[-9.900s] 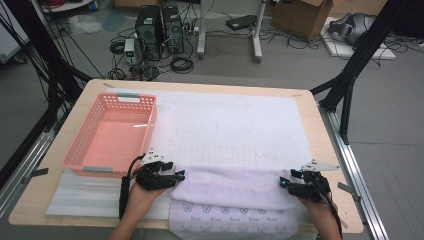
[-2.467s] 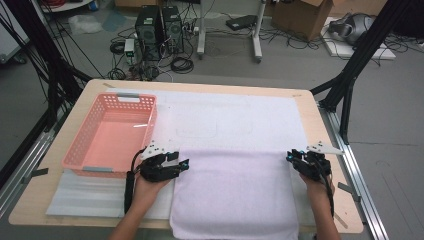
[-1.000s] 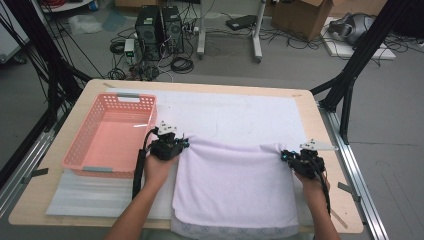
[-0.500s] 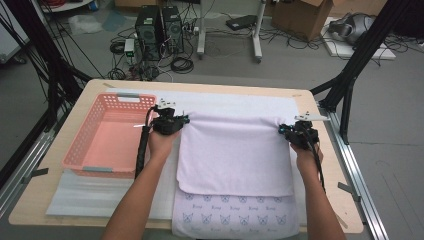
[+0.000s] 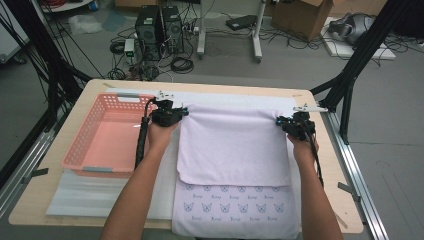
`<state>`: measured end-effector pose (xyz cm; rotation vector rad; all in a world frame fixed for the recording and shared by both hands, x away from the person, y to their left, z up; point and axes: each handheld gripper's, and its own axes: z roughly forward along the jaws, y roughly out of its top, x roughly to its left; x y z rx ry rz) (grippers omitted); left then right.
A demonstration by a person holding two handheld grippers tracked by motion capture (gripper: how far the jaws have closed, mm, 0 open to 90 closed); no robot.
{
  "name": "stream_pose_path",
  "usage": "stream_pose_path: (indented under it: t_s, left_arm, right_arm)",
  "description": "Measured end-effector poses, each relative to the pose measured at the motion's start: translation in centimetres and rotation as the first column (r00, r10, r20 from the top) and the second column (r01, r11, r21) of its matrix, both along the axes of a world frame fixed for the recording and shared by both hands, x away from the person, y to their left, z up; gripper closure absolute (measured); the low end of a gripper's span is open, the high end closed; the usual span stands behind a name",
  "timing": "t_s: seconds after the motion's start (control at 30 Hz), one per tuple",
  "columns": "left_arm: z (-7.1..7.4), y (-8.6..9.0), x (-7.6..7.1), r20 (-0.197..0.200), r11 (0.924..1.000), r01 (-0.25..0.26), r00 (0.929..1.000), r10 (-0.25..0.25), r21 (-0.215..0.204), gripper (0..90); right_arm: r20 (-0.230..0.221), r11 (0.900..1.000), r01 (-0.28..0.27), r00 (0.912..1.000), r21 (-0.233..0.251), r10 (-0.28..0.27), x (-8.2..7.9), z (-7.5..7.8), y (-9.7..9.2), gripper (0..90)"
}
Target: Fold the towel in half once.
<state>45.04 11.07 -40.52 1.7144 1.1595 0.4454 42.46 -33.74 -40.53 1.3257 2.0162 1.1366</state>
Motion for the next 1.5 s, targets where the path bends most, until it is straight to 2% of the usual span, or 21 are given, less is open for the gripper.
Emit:
stream_pose_path:
  t_s: [0.03,0.07,0.23,0.33,0.4,0.57,0.67,0.7,0.8,0.87,1.03,1.1,1.13,1.23,1.33,1.5]
  left_arm:
    - [0.0,0.1,0.0,-0.012,0.9997,-0.018,0.9998,0.018,-0.014,66.3]
    - [0.1,0.3,-0.1,-0.020,0.9996,-0.010,0.9998,0.010,-0.026,59.8]
    - [0.3,0.1,-1.3,0.007,0.9987,0.035,0.9994,-0.035,-0.036,57.6]
    - [0.5,-0.5,-2.0,0.007,0.9948,0.101,0.9949,-0.101,-0.013,57.3]
    - [1.0,-1.0,-2.5,0.019,0.9918,0.127,0.9918,-0.126,-0.015,56.2]
    - [2.2,-2.0,-3.8,0.060,0.9862,0.163,0.9852,-0.161,-0.031,53.5]
    - [2.7,-2.3,-4.6,0.083,0.9841,0.174,0.9817,-0.171,-0.034,53.1]
    - [2.7,-2.3,-5.0,0.098,0.9838,0.172,0.9811,-0.167,-0.049,53.1]
    - [2.2,-2.1,-6.1,0.092,0.9832,0.170,0.9823,-0.163,-0.067,52.3]
    - [1.9,-1.8,-7.1,0.103,0.9818,0.173,0.9809,-0.165,-0.077,51.5]
    - [1.2,-1.5,-9.7,0.107,0.9796,0.197,0.9756,-0.192,-0.041,48.5]
    - [0.8,-1.2,-10.9,0.108,0.9797,0.194,0.9763,-0.187,-0.051,47.5]
    - [0.5,-1.1,-11.3,0.106,0.9790,0.199,0.9753,-0.194,-0.044,47.4]
    - [-0.2,-0.6,-12.5,0.082,0.9818,0.187,0.9795,-0.184,-0.035,47.3]
    - [-0.8,-0.2,-13.7,0.071,0.9834,0.173,0.9831,-0.169,-0.056,47.2]
    - [-2.0,0.6,-15.7,0.041,0.9874,0.155,0.9873,-0.153,-0.034,47.3]
  right_arm:
    - [-0.008,0.9999,0.011,0.9999,0.005,-0.011,0.0,-0.1,0.0,61.8]
    - [-0.014,0.9996,0.026,0.9996,0.006,-0.026,0.0,-0.1,-0.1,57.9]
    - [-0.001,0.9998,0.012,0.9999,0.018,-0.012,-0.7,0.2,-0.2,57.9]
    - [0.006,0.9998,0.004,1.0000,0.020,-0.004,-1.4,0.5,-0.1,58.0]
    - [0.005,0.9997,-0.002,1.0000,0.023,0.002,-1.9,0.6,-0.2,58.3]
    - [-0.007,0.9996,-0.021,0.9998,0.017,0.021,-3.4,1.1,-0.3,58.0]
    - [0.009,0.9992,-0.038,0.9992,0.010,0.038,-4.4,1.6,-0.4,57.8]
    - [0.014,0.9991,-0.042,0.9990,0.011,0.042,-4.8,1.7,-0.4,56.8]
    - [0.024,0.9983,-0.056,0.9982,0.019,0.055,-6.1,1.9,-0.6,52.9]
    - [0.021,0.9973,-0.070,0.9974,0.024,0.070,-7.0,1.9,-0.7,50.3]
    - [0.029,0.9948,-0.099,0.9948,0.024,0.098,-9.9,1.4,-0.9,47.8]
    - [0.025,0.9942,-0.107,0.9940,0.015,0.106,-11.1,1.0,-0.9,47.9]
    - [0.022,0.9940,-0.109,0.9938,0.010,0.109,-11.7,0.8,-0.9,47.9]
    - [0.022,0.9943,-0.105,0.9942,0.013,0.105,-13.4,0.2,-0.9,48.0]
    - [0.006,0.9950,-0.099,0.9951,0.008,0.099,-14.5,-0.6,-0.8,48.3]
    - [-0.001,0.9963,-0.086,0.9963,-0.008,0.086,-16.3,-1.5,-0.8,49.0]
